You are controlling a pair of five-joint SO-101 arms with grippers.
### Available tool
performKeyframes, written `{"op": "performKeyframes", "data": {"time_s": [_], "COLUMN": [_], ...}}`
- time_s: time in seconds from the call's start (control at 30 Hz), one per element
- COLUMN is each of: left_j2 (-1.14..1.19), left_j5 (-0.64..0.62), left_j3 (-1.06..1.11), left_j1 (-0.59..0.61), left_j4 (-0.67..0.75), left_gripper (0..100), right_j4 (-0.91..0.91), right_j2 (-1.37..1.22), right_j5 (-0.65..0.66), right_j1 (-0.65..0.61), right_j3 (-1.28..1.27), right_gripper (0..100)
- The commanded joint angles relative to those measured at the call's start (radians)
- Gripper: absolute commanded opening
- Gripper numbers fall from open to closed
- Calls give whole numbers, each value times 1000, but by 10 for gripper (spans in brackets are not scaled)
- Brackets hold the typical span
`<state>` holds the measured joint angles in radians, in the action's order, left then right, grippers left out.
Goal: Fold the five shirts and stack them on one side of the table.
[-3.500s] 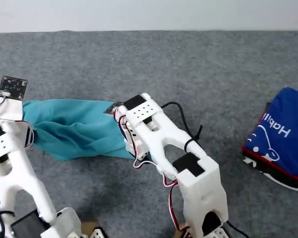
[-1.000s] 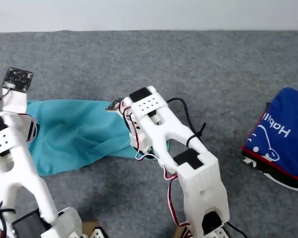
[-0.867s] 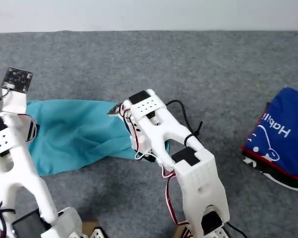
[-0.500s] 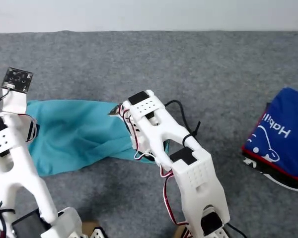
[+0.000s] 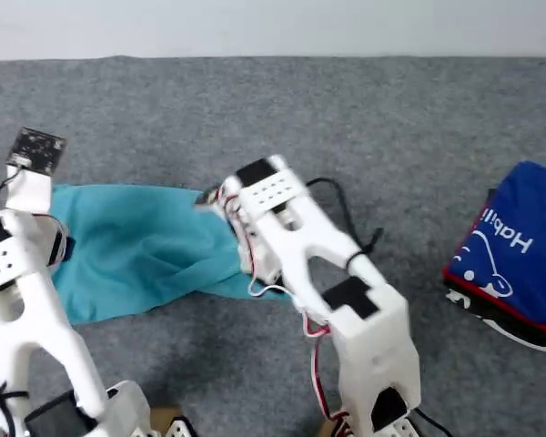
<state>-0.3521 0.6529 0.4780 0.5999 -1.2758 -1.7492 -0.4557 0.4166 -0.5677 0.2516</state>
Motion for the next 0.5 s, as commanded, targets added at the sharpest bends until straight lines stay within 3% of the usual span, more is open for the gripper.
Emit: {"op": "performKeyframes", "data": {"time_s": [0.0,0.2,0.47], "left_j2": [-61,-17,321], "left_j5": [130,322,331], "left_j3": [-33,84,131], "left_j1": [21,63,61], "left_j4": [-132,-110,161], "left_gripper": [181,184,182], "right_j4": [-33,-24,-33], "right_j2": [177,286,297], "right_j5": [8,5,-5], "right_j1": [79,197,206], "right_j3": [8,8,25], "right_gripper": [9,9,9]}}
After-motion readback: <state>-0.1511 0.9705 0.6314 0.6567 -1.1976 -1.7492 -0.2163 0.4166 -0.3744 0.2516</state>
